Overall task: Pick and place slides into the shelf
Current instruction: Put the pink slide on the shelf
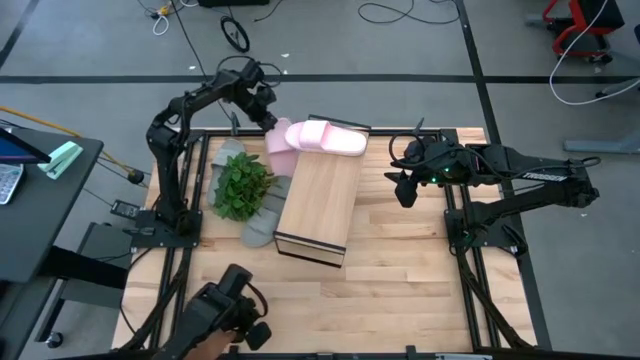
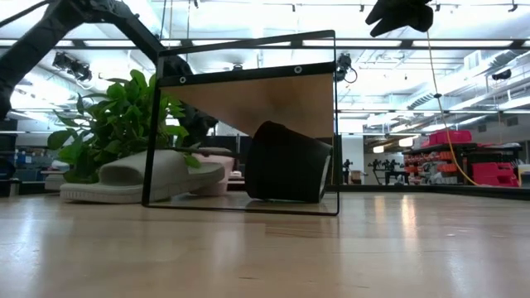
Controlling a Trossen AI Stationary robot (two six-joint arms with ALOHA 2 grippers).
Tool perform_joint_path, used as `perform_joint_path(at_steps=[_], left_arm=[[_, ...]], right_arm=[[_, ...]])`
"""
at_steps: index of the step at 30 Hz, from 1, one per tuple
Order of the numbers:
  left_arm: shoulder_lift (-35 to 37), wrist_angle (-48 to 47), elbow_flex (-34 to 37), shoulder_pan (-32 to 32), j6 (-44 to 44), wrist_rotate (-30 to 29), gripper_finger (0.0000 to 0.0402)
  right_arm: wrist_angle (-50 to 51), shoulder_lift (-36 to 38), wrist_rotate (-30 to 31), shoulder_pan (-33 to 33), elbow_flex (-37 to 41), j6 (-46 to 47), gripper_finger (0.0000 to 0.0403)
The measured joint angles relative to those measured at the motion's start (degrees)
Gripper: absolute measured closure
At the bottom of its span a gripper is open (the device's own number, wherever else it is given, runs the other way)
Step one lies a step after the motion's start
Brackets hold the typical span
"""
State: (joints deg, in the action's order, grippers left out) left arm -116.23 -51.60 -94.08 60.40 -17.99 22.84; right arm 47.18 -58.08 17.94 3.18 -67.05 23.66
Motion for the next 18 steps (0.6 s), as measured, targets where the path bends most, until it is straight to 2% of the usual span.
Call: perform_joint_path(at_steps=[18], left_arm=[[11.9,0.5,0.0,5.1,5.8,-4.0,0.0383]], right_arm=[[-0.2,0.0,0.0,0.0,0.0,-0.8,0.0224]])
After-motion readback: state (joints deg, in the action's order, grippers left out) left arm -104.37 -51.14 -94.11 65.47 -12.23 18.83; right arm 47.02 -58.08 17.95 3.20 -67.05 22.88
